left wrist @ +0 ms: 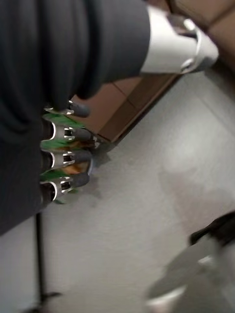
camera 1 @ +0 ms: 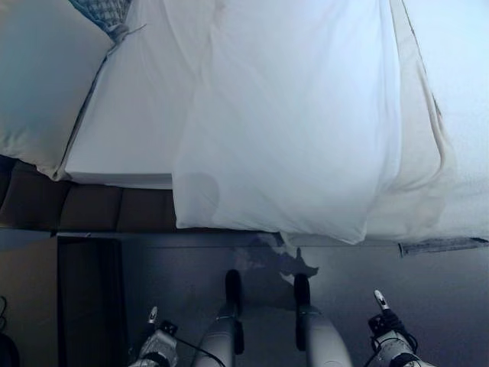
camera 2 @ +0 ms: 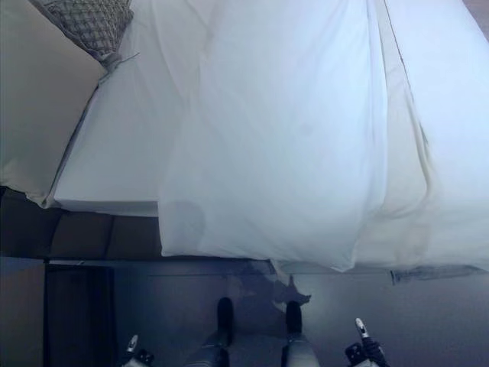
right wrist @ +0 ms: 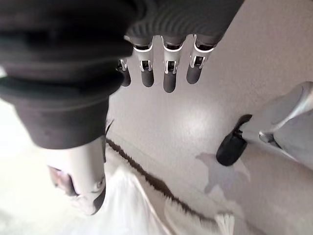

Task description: Make the bed

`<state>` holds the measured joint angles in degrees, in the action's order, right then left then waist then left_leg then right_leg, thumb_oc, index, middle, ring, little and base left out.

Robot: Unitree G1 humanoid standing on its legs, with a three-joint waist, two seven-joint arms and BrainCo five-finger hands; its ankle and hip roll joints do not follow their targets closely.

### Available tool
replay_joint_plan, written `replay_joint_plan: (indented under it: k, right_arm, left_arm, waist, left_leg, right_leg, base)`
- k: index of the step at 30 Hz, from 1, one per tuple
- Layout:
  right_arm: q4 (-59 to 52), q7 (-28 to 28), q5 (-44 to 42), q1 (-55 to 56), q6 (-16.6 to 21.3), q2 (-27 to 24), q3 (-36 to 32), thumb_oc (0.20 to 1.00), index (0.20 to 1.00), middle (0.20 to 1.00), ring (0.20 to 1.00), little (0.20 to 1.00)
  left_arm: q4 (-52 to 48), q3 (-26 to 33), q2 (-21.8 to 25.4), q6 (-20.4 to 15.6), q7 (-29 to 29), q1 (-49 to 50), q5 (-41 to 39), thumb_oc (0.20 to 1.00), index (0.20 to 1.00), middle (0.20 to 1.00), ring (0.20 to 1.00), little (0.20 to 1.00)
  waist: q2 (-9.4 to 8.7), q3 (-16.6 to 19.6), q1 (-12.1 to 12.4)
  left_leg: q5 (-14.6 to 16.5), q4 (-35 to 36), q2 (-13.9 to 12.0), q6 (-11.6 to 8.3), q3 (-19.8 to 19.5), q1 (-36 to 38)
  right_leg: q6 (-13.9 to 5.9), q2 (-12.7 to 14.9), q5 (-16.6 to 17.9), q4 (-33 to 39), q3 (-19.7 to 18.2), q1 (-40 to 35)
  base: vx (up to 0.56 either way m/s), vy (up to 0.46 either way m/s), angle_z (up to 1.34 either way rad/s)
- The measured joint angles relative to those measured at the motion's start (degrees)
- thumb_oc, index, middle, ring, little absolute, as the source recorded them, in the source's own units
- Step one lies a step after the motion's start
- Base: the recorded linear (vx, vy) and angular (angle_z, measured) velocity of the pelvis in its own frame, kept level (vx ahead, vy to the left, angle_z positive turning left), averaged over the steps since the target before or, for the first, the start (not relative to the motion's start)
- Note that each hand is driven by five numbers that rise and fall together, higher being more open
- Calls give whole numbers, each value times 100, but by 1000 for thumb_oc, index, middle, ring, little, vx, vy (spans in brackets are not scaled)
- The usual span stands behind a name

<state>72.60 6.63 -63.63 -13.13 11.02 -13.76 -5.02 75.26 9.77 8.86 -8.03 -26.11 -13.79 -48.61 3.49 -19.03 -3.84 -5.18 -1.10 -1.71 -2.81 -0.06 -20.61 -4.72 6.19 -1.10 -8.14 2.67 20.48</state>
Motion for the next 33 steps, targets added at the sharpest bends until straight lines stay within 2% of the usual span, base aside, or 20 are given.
replay_joint_plan:
  k: [3,5,8,9,11,13,16,17,18,20,24,27,29,33]
  right_arm:
    - [0,-218,7,3,-81,-9,-2,1000,1000,1000,1000,1000]
    - [-133,-307,88,6,-99,5,20,1000,1000,1000,1000,1000]
    - [-995,-566,414,229,-106,-3,473,1000,1000,1000,1000,1000]
    - [-1121,-709,494,191,-112,13,521,1000,1000,1000,1000,1000]
    - [-1490,-912,492,240,-105,15,579,1000,1000,1000,1000,1000]
    - [-2238,-1145,558,408,-116,-148,1055,1000,1000,1000,1000,1000]
    - [-2668,-1521,1028,247,-100,-352,1442,1000,1000,1000,1000,1000]
    - [-2849,-1546,1120,173,-116,-435,1576,1000,1000,1000,1000,1000]
    - [-3283,-1708,1386,177,-116,-781,2114,1000,1000,1000,1000,1000]
    - [-3382,-2005,1591,-176,-140,-1037,2492,1000,1000,1000,1000,1000]
    - [-3311,-2431,1625,-1042,-308,-1108,2845,1000,1000,1000,1000,1000]
    - [-3292,-2774,1589,-1769,-475,-1119,3162,1000,1000,1000,1000,1000]
    - [-3154,-2890,1561,-2113,-582,-1107,3296,1000,1000,1000,1000,1000]
    - [-3113,-3021,1317,-2595,-763,-1118,3313,1000,1000,1000,1000,1000]
  left_arm:
    - [26,-293,23,220,274,30,637,1000,1000,1000,1000,1000]
    - [-218,-769,3,244,330,112,1106,1000,1000,1000,1000,1000]
    - [-1216,-1633,12,141,519,440,1901,1000,1000,1000,1000,1000]
    - [-1356,-1715,-22,127,605,390,2138,1000,1000,1000,1000,1000]
    - [-1952,-2080,138,95,690,532,2736,1000,1000,1000,1000,1000]
    - [-2936,-2449,425,132,883,691,3108,1000,1000,1000,1000,1000]
    - [-3488,-2705,804,-159,1373,537,3660,1000,1000,1000,1000,1000]
    - [-3581,-2731,871,-203,1549,442,3659,1000,1000,1000,1000,1000]
    - [-3810,-3111,1177,-337,1941,339,3654,1000,1000,1000,1000,1000]
    - [-4230,-3572,1486,-473,2548,56,3416,1000,1000,1000,1000,1000]
    - [-4549,-3915,1486,-581,3405,-830,2878,1000,1000,1000,1000,1000]
    - [-4574,-4103,1483,-569,3805,-1705,2554,1000,1000,1000,1000,1000]
    - [-4462,-4193,1484,-567,3933,-2142,2395,1000,1000,1000,1000,1000]
    - [-4253,-4229,1488,-561,4011,-2720,2254,1000,1000,1000,1000,1000]
  waist:
    - [0,0,-4]
    - [-3,-2,2]
    - [-6,-9,3]
    - [-4,-9,18]
    - [0,-21,21]
    - [-7,-31,20]
    - [-11,-119,39]
    - [-10,-134,39]
    - [-5,-208,43]
    - [-4,-234,55]
    - [-6,-254,64]
    - [0,-416,79]
    - [8,-575,104]
    - [-12,-623,146]
  left_leg:
    - [-59,67,1,26,4,6]
    - [-63,68,1,29,3,1]
    - [-96,66,2,30,-6,-26]
    - [-96,64,-3,29,-3,-12]
    - [-100,62,-8,25,-6,-44]
    - [-112,55,-8,21,-14,-109]
    - [-132,54,2,28,-13,-111]
    - [-132,54,2,28,-12,-113]
    - [-138,52,2,32,-10,-123]
    - [-149,43,3,33,-10,-192]
    - [-168,-26,13,33,-4,-406]
    - [-189,-155,22,37,-4,-582]
    - [-189,-216,18,37,-6,-636]
    - [-187,-424,31,35,-6,-958]
  right_leg:
    - [10,1,22,3,0,21]
    - [10,0,22,11,4,22]
    - [10,-2,20,11,38,33]
    - [13,-4,17,11,49,16]
    - [16,-5,14,12,83,28]
    - [17,-8,15,10,102,79]
    - [13,0,13,-10,115,80]
    - [14,5,14,-6,115,81]
    - [12,3,16,-17,110,101]
    - [11,4,18,-28,103,174]
    - [10,-8,13,-154,96,419]
    - [15,-3,-5,-289,92,590]
    - [26,-2,-25,-399,85,664]
    - [46,19,-115,-750,62,1046]
  base:
    - [0,0,0]
    - [0,0,0]
    - [-10,-21,3]
    - [-13,-27,5]
    - [-17,-36,7]
    - [-16,-22,6]
    - [-10,-4,3]
    - [0,0,0]
    - [0,0,0]
    - [0,0,0]
    - [-30,1,-1]
    - [-66,7,2]
    - [-57,7,2]
    - [-51,13,3]
